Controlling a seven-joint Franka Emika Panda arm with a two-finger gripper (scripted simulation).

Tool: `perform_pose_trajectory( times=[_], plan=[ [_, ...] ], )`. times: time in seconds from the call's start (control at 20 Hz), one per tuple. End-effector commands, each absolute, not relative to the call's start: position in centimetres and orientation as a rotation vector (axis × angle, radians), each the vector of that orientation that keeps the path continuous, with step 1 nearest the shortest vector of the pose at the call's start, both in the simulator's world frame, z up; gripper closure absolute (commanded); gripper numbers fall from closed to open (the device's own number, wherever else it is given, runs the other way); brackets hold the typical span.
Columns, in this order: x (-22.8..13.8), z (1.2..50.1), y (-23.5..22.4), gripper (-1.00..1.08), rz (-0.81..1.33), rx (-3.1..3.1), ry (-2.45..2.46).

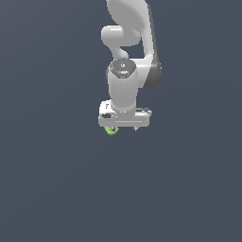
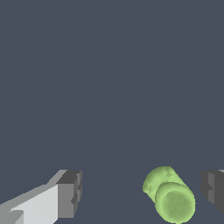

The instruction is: Pick up the object and move it to a goal position.

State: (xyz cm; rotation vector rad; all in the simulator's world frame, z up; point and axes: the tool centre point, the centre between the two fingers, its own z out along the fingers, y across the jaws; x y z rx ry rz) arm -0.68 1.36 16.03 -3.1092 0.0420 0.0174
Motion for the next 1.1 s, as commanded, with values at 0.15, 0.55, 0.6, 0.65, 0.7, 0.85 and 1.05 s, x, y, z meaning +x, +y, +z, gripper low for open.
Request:
perform_pose_trajectory(
  times=[0.15, 0.55, 0.6, 0.65, 0.7, 0.85, 1.05],
  plan=[
    [-0.7, 16.2, 0.9, -0.92, 0.018, -3.112, 0.041],
    [-0.7, 16.9, -1.3, -0.92, 0.022, -3.125, 0.052],
    [-0.7, 16.9, -1.2, -0.92, 0.022, -3.125, 0.051],
    [-0.8, 16.9, -1.2, -0.92, 0.021, -3.124, 0.048],
    [-0.8, 16.8, -1.2, -0.92, 0.021, -3.124, 0.043],
    [-1.0, 16.6, -1.3, -0.92, 0.021, -3.125, 0.019],
    [-1.4, 16.1, -1.7, -0.92, 0.019, -3.127, -0.04]
  ],
)
